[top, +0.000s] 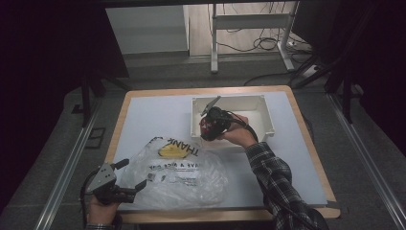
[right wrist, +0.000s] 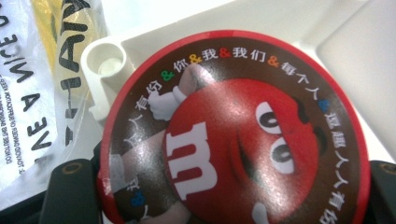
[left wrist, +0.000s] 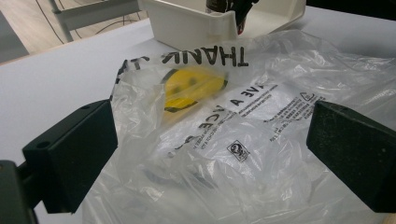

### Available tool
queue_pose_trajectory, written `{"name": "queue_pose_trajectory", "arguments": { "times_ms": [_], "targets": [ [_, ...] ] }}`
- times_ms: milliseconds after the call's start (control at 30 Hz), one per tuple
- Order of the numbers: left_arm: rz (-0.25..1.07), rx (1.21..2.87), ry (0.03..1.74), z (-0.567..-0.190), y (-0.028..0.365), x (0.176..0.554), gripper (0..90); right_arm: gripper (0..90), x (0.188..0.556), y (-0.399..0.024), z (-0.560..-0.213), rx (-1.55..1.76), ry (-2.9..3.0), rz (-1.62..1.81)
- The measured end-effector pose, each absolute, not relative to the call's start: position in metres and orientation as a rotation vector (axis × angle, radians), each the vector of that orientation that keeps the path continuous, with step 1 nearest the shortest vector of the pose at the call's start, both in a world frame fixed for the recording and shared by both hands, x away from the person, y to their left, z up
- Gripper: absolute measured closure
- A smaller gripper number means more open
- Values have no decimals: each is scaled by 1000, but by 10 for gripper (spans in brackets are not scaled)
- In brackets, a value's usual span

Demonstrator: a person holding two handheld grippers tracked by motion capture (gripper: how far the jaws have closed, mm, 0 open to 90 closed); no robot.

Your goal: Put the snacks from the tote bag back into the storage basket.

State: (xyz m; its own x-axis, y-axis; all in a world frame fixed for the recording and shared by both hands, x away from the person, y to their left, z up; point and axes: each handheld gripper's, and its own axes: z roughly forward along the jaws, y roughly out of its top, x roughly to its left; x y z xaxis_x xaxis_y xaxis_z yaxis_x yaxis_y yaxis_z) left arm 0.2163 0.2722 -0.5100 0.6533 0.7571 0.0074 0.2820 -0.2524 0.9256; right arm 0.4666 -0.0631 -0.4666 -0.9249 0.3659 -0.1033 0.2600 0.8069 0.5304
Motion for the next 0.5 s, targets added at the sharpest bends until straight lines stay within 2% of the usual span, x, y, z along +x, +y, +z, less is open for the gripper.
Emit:
{"name": "queue_pose_trajectory", "arguments": {
  "times_ms": [500],
  "targets": [
    [568,1823,828,-510,272,216,18,256,475,-56,-471,471,2789,781]
  ]
}}
